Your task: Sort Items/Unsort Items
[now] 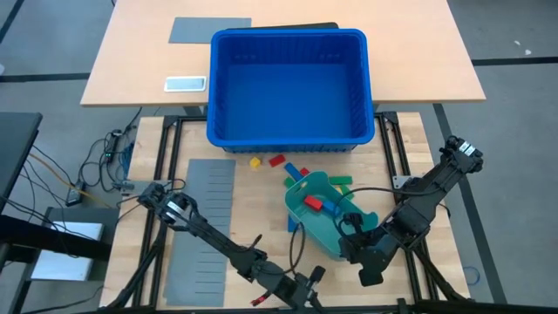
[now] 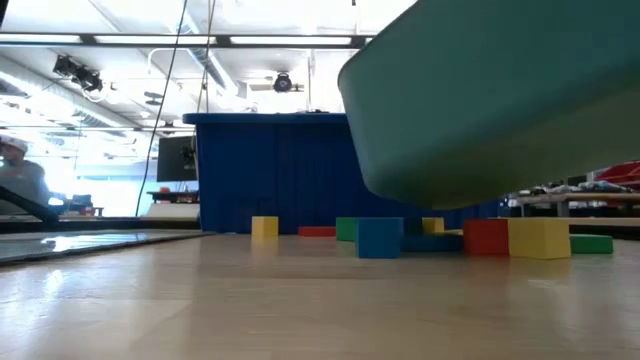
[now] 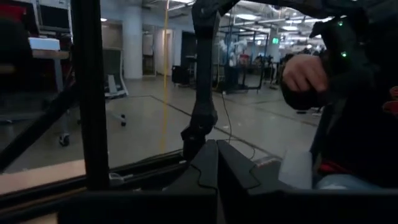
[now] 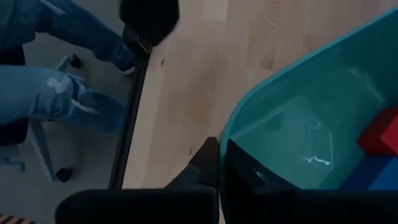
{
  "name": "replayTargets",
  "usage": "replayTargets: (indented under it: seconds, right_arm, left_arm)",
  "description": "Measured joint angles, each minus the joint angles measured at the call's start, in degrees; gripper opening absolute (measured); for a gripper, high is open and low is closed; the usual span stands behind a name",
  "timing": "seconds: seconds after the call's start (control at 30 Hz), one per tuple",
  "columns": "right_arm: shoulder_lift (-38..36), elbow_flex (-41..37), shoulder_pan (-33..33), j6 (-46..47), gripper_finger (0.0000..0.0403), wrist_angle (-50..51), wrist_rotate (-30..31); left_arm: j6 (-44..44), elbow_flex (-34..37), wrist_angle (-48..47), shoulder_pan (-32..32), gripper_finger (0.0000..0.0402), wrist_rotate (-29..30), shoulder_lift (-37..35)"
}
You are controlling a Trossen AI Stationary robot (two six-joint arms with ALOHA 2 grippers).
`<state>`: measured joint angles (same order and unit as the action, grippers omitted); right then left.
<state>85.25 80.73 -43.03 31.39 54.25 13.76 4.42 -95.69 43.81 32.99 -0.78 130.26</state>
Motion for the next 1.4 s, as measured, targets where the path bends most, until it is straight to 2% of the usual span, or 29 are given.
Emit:
replayTargets:
  seconds: [0.17, 0.3, 0.53, 0.7, 0.87, 1.0, 1.1, 1.23, 1.4]
  right_arm:
    - [0.0, -0.5, 0.0, 0.1, 0.0003, -1.4, 1.4]
    - [0.0, -3.0, 0.8, 0.4, 0.0003, -3.0, 1.2]
    - [0.0, -5.1, 3.6, 1.6, 0.0003, -2.7, 2.7]
    - [-0.3, -1.8, 4.0, 5.9, 0.0003, 3.6, 4.0]
    - [-0.3, 4.3, 2.2, 13.7, 0.0003, 12.9, 9.4]
    - [-0.2, 8.3, 0.1, 23.3, 0.0002, 22.7, 10.5]
    - [-0.2, 8.9, -1.7, 31.8, 0.0002, 26.4, 7.6]
    - [-0.1, 8.9, -5.5, 41.3, 0.0002, 25.8, 2.1]
    - [1.7, 8.9, -10.4, 53.5, 0.0002, 24.4, -0.1]
  left_arm:
    - [3.6, 4.3, 3.6, 0.1, 0.0004, -0.4, -0.5]
    - [3.4, 6.6, 3.2, -0.4, 0.0004, -3.0, -2.5]
    - [0.4, 9.8, 3.1, -3.4, 0.0004, -14.1, -9.0]
    - [2.1, 12.6, 1.5, -6.4, 0.0004, -20.5, -15.5]
    - [1.3, 14.2, -4.8, -8.2, 0.0004, -19.8, -21.0]
    - [0.4, 14.3, -10.0, -8.7, 0.0004, -17.8, -23.6]
    - [0.3, 14.3, -11.7, -8.7, 0.0004, -16.4, -24.6]
    - [1.5, 14.3, -12.6, -8.6, 0.0004, -16.4, -25.5]
    - [1.8, 14.3, -12.6, -8.6, 0.0004, -17.2, -25.8]
